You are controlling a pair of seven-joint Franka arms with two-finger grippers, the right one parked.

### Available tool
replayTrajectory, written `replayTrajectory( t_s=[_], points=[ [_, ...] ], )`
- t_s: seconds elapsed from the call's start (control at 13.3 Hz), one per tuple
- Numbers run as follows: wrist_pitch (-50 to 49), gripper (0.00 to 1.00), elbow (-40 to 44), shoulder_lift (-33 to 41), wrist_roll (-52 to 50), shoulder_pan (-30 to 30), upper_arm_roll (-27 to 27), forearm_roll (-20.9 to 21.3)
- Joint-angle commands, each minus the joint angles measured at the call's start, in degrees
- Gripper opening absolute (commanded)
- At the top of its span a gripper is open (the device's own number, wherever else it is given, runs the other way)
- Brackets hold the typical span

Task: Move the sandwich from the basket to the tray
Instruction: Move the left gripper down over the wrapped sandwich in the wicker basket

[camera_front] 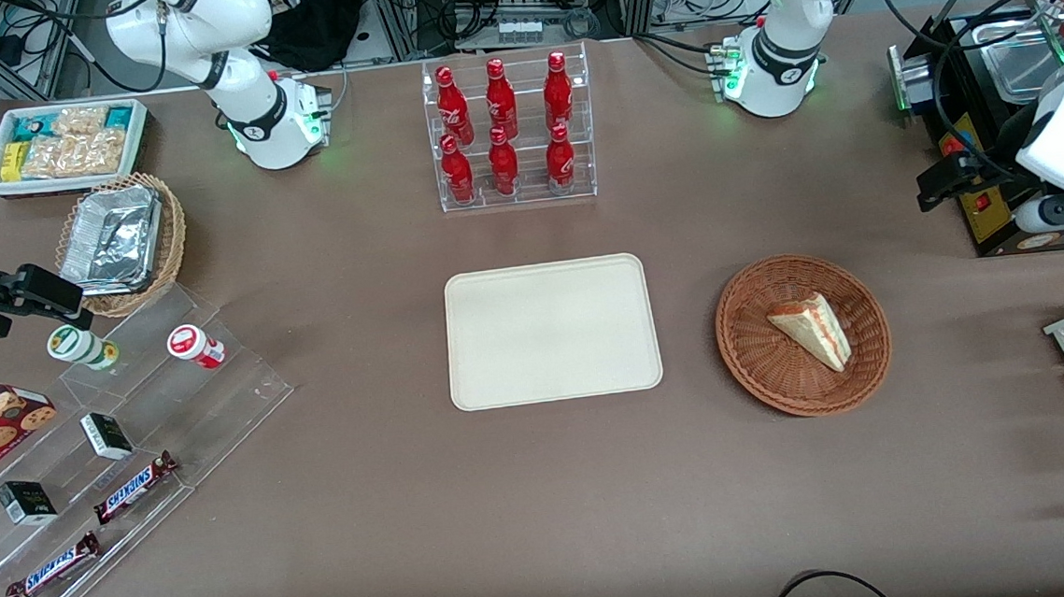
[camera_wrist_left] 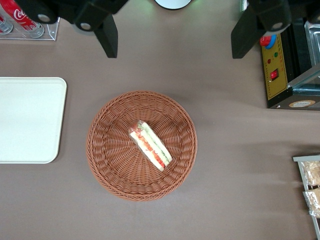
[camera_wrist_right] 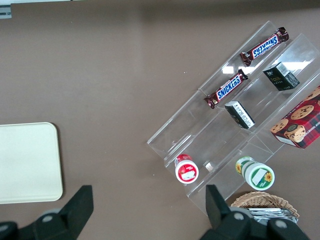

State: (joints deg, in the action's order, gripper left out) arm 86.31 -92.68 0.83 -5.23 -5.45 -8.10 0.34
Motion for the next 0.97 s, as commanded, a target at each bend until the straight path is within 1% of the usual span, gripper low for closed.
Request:
replayTrajectory(
  t_s=[0.0, 0.3, 0.53, 0.6, 0.67, 0.82, 0.9],
  points=[
    [0.96, 1.0, -1.02, 1.28, -0.75, -0.53, -0.51, 1.5],
    [3.6, 1.0, -1.36, -0.91, -0.75, -0.62, -0.51, 1.6],
    [8.34, 1.0, -3.11, -5.04, -1.1, -0.44, -0.51, 1.6],
    [11.4, 1.0, -5.29, -5.84, -1.1, -0.44, -0.51, 1.68],
    [17.0, 1.0, -9.49, -6.02, -1.88, -0.44, -0.51, 1.51],
    [29.47, 1.0, -18.98, -5.32, -6.79, -0.44, -0.51, 1.07],
    [33.1, 1.0, -21.99, -5.32, -9.42, -0.27, -0.6, 0.9]
  ],
)
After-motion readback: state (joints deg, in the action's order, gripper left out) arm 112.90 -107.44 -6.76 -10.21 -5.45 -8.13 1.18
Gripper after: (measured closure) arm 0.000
